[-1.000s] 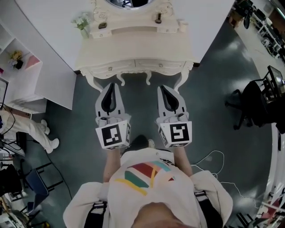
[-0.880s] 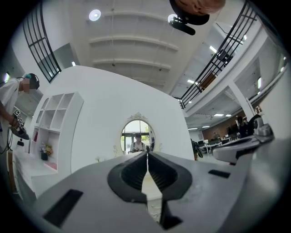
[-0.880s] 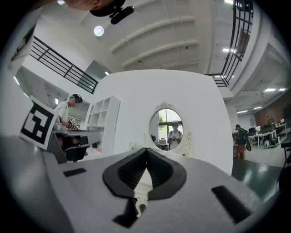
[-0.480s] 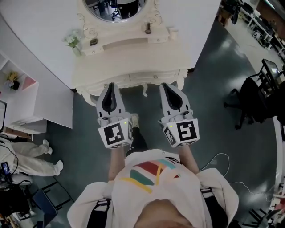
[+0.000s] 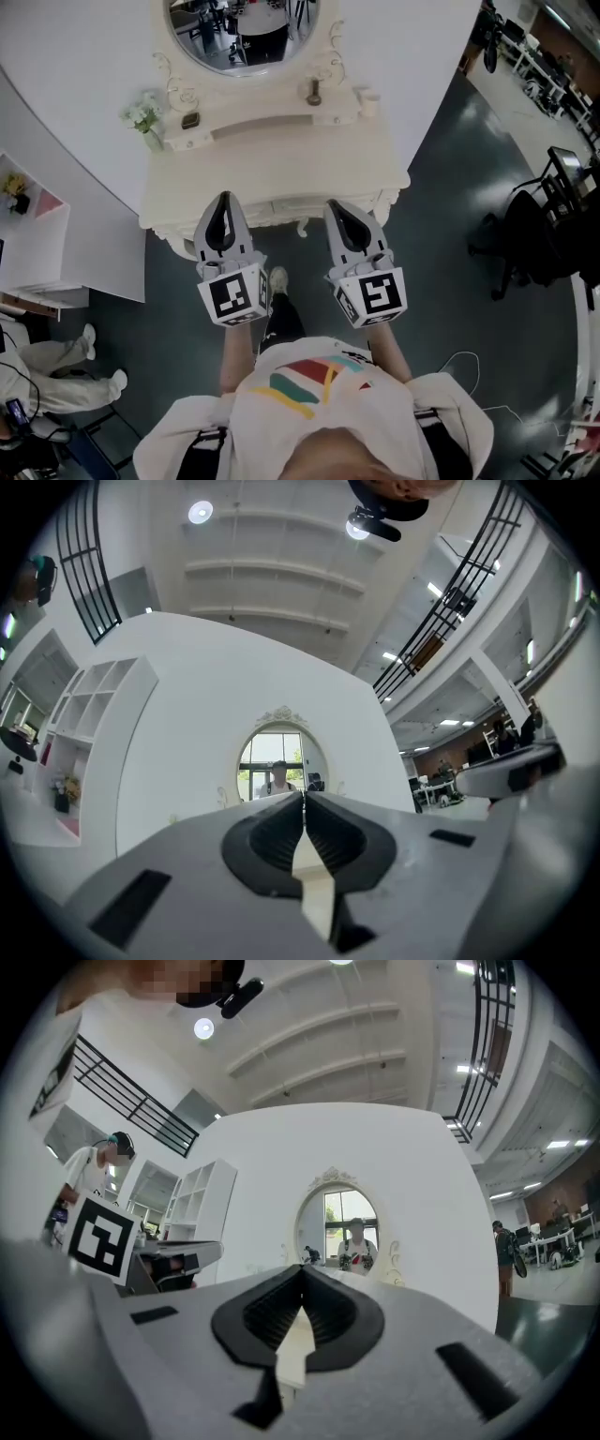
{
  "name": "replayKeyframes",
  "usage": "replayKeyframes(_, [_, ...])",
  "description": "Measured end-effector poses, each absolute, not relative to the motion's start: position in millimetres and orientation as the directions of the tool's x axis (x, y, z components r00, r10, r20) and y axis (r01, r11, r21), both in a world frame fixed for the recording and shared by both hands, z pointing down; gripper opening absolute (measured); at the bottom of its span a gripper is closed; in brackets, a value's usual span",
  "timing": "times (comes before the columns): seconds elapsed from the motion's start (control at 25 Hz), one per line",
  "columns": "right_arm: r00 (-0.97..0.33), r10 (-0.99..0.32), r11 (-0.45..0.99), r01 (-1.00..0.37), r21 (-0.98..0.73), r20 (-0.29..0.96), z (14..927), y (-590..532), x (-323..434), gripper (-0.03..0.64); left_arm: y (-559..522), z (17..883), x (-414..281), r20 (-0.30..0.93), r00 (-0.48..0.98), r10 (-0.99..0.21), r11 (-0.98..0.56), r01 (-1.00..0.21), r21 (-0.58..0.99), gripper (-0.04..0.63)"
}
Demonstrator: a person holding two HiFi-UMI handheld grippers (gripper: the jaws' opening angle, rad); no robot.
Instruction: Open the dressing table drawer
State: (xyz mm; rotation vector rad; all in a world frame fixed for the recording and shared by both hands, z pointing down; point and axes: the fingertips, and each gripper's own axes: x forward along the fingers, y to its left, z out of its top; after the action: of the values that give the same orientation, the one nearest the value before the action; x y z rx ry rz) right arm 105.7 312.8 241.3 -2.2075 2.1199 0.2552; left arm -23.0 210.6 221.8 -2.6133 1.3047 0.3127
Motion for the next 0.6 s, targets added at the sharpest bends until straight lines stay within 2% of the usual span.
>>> replayKeyframes(0.24, [0.031, -0.992, -0.04, -0.996, 0.074, -0.121, 254, 235, 119, 0.0, 142, 234, 2, -0.252, 0.612, -0.749, -0.612, -0.786, -0.09, 0.009])
replayKeyframes(0.6, [0.013, -0.994, -0.022, -0.996, 0.089, -0.105, 229, 100, 135, 0.0, 19, 203, 34, -0.238, 0.651, -0.721, -0.649, -0.754, -0.099, 0.009])
